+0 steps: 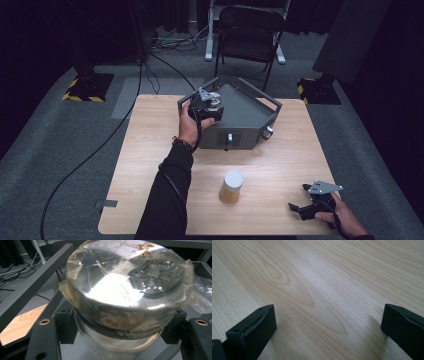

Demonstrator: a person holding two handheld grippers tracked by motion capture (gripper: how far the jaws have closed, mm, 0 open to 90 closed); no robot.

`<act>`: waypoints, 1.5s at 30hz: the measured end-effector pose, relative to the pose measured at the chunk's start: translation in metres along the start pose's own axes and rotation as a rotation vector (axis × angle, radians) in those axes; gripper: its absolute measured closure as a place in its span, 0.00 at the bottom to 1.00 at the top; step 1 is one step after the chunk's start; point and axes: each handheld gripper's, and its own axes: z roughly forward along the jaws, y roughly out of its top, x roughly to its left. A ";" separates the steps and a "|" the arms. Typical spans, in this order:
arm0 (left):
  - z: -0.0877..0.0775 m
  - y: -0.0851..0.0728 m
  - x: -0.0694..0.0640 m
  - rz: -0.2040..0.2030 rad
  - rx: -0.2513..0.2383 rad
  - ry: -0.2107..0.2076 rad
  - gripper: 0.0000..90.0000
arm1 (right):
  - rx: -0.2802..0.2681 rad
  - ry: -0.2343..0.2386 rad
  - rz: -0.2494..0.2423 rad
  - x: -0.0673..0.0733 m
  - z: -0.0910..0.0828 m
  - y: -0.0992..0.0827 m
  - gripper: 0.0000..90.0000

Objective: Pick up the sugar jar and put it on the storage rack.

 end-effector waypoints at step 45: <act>-0.037 -0.016 -0.022 0.191 -0.057 0.048 0.01 | 0.001 -0.001 0.000 0.000 0.000 0.000 0.00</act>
